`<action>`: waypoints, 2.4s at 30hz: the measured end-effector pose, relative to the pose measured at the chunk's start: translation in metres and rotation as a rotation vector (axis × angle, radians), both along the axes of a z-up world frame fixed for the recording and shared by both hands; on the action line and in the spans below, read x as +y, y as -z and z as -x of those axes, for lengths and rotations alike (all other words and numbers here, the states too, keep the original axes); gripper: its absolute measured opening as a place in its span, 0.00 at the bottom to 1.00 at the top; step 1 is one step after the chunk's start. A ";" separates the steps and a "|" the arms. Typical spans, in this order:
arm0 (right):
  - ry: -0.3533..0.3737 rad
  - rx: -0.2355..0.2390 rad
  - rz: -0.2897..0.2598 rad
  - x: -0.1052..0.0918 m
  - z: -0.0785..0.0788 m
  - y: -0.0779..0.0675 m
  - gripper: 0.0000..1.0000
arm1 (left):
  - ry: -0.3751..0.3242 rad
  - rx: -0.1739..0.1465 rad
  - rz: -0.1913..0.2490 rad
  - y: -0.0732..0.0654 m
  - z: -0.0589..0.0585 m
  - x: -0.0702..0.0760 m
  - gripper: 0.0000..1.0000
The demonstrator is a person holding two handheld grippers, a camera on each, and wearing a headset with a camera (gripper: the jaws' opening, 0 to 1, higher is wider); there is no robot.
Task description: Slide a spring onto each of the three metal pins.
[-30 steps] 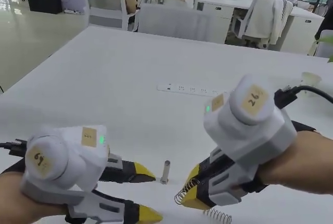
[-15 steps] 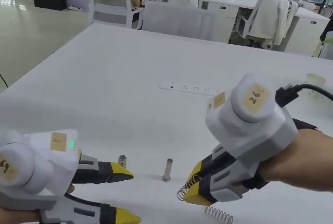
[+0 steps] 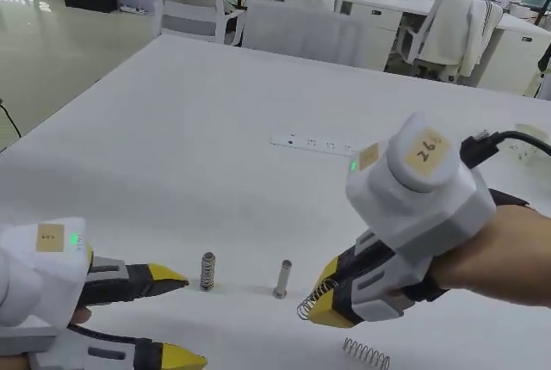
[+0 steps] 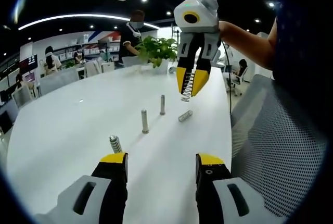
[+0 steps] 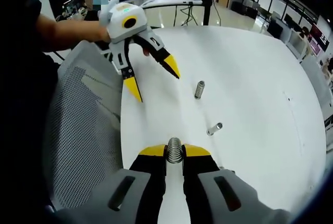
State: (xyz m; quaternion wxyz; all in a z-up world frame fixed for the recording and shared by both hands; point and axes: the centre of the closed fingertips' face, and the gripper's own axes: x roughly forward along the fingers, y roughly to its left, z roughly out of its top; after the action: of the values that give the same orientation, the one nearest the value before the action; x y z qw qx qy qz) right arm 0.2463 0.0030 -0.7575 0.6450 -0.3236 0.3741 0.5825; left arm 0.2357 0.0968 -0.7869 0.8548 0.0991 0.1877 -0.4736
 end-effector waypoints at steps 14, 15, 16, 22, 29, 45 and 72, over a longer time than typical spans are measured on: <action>0.014 -0.022 0.023 0.002 -0.020 -0.003 0.09 | -0.075 0.009 0.047 0.008 0.003 0.014 0.58; 0.014 -0.029 0.029 0.002 -0.023 -0.004 0.09 | -0.078 0.011 0.045 0.009 0.004 0.015 0.59; 0.015 -0.031 0.030 0.002 -0.025 -0.004 0.09 | -0.079 0.013 0.045 0.009 0.004 0.015 0.59; 0.017 -0.049 0.054 0.003 -0.039 -0.005 0.09 | -0.089 0.016 0.062 0.009 0.004 0.016 0.63; 0.011 -0.075 0.098 0.001 -0.056 -0.003 0.09 | -0.077 0.024 0.067 0.010 0.005 0.013 0.69; -0.039 -0.064 0.152 0.014 -0.076 0.008 0.09 | -0.083 0.025 0.092 0.009 0.002 0.007 0.84; -0.095 -0.013 0.256 0.022 -0.080 0.039 0.09 | -0.090 0.018 0.115 0.008 0.001 0.006 0.85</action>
State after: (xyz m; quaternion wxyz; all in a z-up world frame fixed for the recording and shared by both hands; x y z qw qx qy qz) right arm 0.3264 0.0247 -0.7960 0.5724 -0.4246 0.4254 0.5577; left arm 0.2342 0.1032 -0.7954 0.8777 0.0370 0.1720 -0.4457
